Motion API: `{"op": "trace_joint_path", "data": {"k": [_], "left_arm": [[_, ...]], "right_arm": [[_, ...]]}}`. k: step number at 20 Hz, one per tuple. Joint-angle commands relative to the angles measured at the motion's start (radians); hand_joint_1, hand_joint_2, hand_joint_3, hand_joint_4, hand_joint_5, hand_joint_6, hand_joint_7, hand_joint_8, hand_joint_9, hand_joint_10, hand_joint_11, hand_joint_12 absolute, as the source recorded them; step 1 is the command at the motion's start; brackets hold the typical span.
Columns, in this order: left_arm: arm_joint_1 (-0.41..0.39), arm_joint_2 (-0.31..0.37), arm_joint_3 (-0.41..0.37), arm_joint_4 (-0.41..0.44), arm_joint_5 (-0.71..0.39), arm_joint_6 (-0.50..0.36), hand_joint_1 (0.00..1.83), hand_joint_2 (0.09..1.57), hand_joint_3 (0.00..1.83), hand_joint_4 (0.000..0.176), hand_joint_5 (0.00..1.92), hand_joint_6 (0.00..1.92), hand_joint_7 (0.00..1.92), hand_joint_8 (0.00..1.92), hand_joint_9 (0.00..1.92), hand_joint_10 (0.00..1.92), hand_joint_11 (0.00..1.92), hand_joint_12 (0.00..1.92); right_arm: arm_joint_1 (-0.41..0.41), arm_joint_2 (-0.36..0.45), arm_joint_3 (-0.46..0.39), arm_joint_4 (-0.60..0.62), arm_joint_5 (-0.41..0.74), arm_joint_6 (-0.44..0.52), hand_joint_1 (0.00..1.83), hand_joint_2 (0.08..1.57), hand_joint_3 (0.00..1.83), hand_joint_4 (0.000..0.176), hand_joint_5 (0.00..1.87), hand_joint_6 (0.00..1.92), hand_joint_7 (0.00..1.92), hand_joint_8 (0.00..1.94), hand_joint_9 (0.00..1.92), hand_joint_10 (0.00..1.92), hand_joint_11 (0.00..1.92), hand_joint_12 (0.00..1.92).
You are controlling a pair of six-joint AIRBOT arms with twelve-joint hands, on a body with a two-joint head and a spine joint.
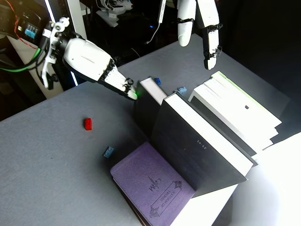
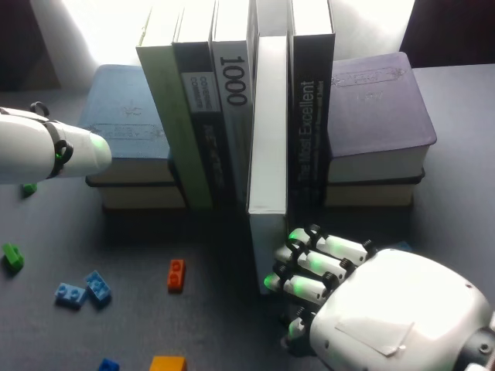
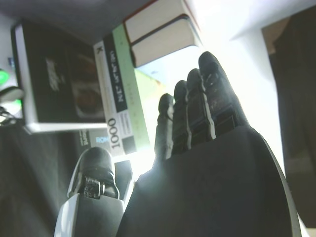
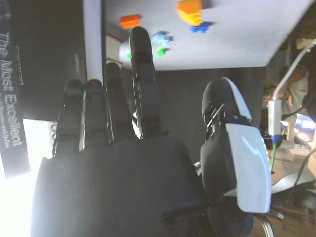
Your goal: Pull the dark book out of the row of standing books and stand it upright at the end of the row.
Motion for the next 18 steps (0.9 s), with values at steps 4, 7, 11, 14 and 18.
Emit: {"op": "trace_joint_path", "data": {"k": [4, 7, 11, 14, 18], "left_arm": [[-0.006, 0.010, -0.002, 0.050, -0.052, -0.005, 0.00, 1.28, 0.00, 0.038, 0.15, 0.00, 0.17, 0.00, 0.18, 0.00, 0.20, 0.12], [-0.006, 0.010, -0.002, 0.050, -0.052, -0.005, 0.00, 1.28, 0.00, 0.042, 0.16, 0.00, 0.19, 0.01, 0.19, 0.01, 0.22, 0.12], [-0.006, 0.013, -0.003, 0.050, -0.054, -0.005, 0.00, 1.28, 0.00, 0.037, 0.19, 0.00, 0.22, 0.00, 0.23, 0.00, 0.26, 0.11], [-0.006, 0.013, -0.004, 0.050, -0.054, -0.005, 0.00, 1.27, 0.00, 0.039, 0.24, 0.01, 0.28, 0.01, 0.28, 0.01, 0.33, 0.12], [-0.007, 0.014, -0.007, 0.050, -0.060, -0.005, 0.04, 1.28, 0.00, 0.033, 0.40, 0.01, 0.47, 0.01, 0.48, 0.01, 0.53, 0.13]], "right_arm": [[0.024, 0.044, -0.064, -0.031, 0.083, -0.035, 0.00, 1.22, 0.00, 0.000, 0.79, 0.01, 0.20, 0.01, 0.00, 0.00, 0.00, 0.00], [0.045, 0.110, -0.101, 0.040, 0.114, -0.074, 0.00, 1.21, 0.00, 0.000, 0.79, 0.01, 0.24, 0.03, 0.01, 0.01, 0.00, 0.00], [0.046, 0.226, -0.130, 0.040, 0.128, -0.065, 0.00, 1.22, 0.00, 0.000, 0.77, 0.00, 0.24, 0.02, 0.04, 0.02, 0.00, 0.00], [0.046, 0.304, -0.143, 0.039, 0.141, -0.026, 0.00, 1.22, 0.00, 0.000, 0.77, 0.00, 0.27, 0.03, 0.08, 0.03, 0.01, 0.01], [0.087, 0.361, -0.155, -0.061, 0.159, -0.009, 0.00, 1.22, 0.00, 0.000, 0.85, 0.03, 0.51, 0.02, 0.30, 0.34, 0.00, 1.06]]}}
